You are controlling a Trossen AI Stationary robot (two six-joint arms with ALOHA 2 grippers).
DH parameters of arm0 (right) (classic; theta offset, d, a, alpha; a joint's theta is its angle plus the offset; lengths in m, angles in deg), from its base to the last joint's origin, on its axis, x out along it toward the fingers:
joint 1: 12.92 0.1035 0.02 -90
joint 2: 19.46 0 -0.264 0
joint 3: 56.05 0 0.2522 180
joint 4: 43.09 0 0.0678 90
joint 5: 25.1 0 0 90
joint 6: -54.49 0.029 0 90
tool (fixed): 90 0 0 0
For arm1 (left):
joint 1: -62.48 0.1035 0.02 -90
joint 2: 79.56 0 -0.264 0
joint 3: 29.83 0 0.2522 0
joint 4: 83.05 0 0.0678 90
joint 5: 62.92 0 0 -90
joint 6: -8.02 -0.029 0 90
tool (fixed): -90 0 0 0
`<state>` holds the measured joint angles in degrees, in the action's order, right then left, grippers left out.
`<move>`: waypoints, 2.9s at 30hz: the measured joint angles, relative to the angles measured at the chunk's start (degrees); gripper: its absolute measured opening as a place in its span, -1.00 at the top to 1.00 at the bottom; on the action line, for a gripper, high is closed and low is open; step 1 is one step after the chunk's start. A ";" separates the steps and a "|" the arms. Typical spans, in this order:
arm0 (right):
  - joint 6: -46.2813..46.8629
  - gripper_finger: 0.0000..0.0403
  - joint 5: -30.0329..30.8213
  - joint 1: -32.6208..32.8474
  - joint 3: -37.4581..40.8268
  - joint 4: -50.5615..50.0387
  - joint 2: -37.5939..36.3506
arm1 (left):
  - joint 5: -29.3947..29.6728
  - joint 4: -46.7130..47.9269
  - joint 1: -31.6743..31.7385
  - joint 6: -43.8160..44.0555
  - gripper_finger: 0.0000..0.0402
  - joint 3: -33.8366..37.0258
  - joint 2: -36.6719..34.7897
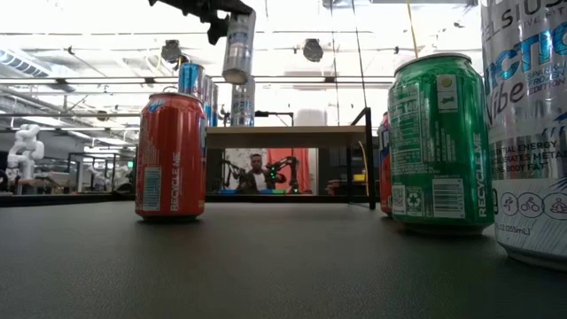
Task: Place canned beverage on shelf
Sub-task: Put the top white-blue soda can on the shelf
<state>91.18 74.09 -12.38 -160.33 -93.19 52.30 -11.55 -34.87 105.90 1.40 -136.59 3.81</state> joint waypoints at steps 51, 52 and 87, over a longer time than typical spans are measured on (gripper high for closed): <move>-4.86 -0.62 4.09 -0.07 -0.04 0.96 6.49 | 10.34 -7.87 -4.17 -4.92 -0.27 13.55 0.12; -4.89 -0.62 4.08 -0.07 -0.04 0.96 6.49 | 10.53 -7.19 -4.17 -5.52 -0.27 13.55 0.12; -5.91 -0.62 4.11 -0.07 0.02 0.96 6.49 | 14.07 -5.18 -4.04 -5.80 -0.43 13.38 -0.02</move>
<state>85.28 78.20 -12.45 -160.31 -92.23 58.80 2.51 -40.05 101.85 -4.40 -123.21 3.79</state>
